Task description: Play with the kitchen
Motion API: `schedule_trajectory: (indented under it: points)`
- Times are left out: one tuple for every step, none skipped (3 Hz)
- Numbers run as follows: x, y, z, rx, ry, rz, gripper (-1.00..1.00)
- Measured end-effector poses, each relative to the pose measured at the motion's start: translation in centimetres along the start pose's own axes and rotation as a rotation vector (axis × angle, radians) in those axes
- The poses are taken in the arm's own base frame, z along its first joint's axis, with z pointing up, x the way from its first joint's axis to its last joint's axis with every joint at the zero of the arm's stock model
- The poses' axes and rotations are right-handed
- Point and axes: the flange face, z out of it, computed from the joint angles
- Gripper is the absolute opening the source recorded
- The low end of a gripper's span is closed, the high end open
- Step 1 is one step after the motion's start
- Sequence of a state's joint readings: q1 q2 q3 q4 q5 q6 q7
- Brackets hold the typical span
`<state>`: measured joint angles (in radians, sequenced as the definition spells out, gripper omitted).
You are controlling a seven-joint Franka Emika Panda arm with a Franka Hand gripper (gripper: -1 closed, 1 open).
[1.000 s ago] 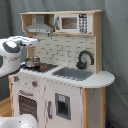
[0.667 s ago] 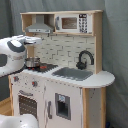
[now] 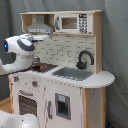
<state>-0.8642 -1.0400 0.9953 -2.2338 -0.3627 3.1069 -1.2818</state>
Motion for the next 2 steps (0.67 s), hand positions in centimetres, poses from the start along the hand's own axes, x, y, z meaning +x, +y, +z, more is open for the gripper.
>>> schedule_trajectory:
  points:
    - [-1.2,-0.2,1.7,-0.028,0.019,-0.013,1.0]
    - [-2.2,0.7,3.1,-0.052,0.047,-0.009,1.0]
